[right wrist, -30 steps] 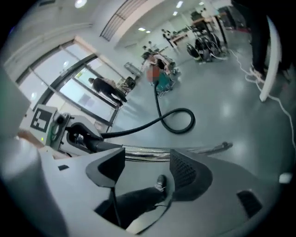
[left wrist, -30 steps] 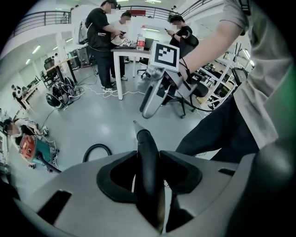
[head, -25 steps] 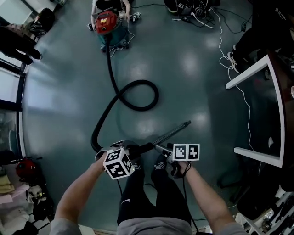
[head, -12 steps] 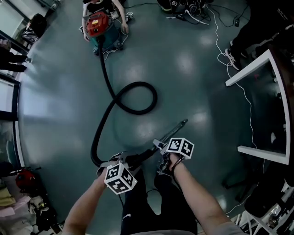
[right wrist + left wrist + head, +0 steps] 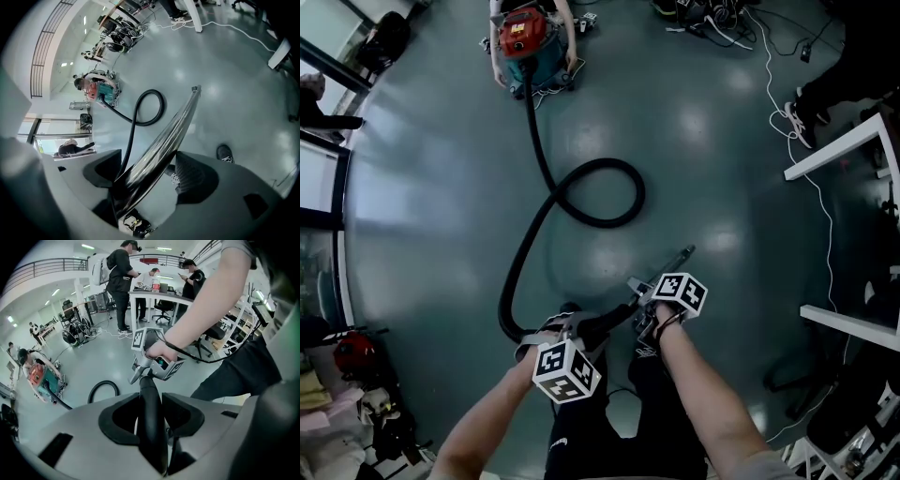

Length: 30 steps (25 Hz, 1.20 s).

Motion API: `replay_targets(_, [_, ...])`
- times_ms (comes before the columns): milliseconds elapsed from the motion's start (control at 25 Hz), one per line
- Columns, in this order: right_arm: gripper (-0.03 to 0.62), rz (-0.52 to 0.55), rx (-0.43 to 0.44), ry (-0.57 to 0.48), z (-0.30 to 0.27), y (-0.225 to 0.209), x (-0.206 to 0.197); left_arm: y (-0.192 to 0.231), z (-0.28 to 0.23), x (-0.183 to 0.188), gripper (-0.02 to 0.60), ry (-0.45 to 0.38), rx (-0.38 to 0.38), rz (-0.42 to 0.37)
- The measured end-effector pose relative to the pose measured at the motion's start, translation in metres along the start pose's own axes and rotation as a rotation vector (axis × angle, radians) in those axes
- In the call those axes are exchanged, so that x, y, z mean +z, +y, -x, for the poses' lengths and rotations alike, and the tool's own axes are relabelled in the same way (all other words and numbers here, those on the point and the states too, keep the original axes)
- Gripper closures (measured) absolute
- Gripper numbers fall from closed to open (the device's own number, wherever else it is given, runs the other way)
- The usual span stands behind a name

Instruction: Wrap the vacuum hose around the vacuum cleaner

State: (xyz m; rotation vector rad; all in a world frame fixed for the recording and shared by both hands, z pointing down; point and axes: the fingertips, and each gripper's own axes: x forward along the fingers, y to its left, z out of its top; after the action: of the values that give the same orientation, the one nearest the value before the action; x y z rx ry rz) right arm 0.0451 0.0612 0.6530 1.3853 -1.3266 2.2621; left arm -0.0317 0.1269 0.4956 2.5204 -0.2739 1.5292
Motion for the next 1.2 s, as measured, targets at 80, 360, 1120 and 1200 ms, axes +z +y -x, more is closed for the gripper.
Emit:
replay_targets(80, [0.248,-0.024,-0.016,0.003,-0.008,-0.001,0.0,0.001,0.001,-0.001,0.428,-0.023,-0.021,0.025])
replay_targets(360, [0.405,-0.096,-0.075,-0.058,-0.027,-0.017,0.02,0.016,0.001,0.009,0.58,-0.174,-0.111,0.221])
replay_targets(1120, [0.421,0.662,-0.092,-0.221,-0.027,0.137,0.093,0.174,-0.021,-0.067,0.58,-0.102,-0.059,0.19])
replay_targets(1200, [0.422,0.73,-0.087,-0.212,-0.025,0.159,0.094,0.198,-0.015,-0.064,0.58,-0.112,-0.045,0.155])
